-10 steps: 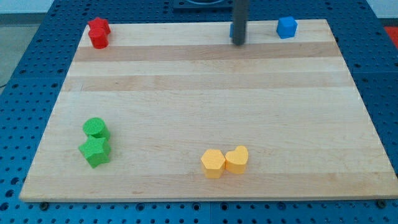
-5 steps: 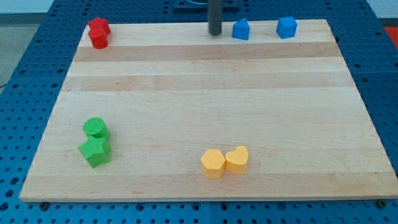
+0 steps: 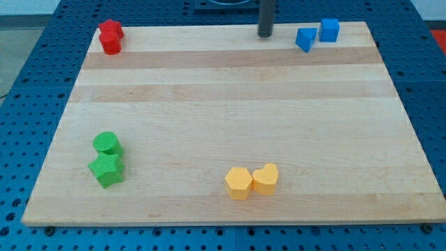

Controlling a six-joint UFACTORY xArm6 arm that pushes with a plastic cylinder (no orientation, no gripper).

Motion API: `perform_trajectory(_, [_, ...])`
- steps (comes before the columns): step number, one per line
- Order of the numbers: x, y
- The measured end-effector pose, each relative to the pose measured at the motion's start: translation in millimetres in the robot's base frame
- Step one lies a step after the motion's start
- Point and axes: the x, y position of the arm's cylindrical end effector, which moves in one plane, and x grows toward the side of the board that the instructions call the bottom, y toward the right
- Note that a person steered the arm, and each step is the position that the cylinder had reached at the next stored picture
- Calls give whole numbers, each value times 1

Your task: Push the blue triangle to the left side of the blue cube

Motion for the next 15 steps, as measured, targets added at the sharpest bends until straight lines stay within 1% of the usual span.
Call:
perform_trajectory(1, [41,-12])
perform_trajectory(2, [84,13])
perform_trajectory(3, [82,47])
perform_trajectory(5, [43,94])
perform_trajectory(6, [42,104])
perform_trajectory(7, [43,101])
perform_trajectory(9, [24,95])
perform_trajectory(11, [61,95])
perform_trajectory(12, [54,95])
perform_trajectory(14, [17,95])
perform_trajectory(15, [12,95])
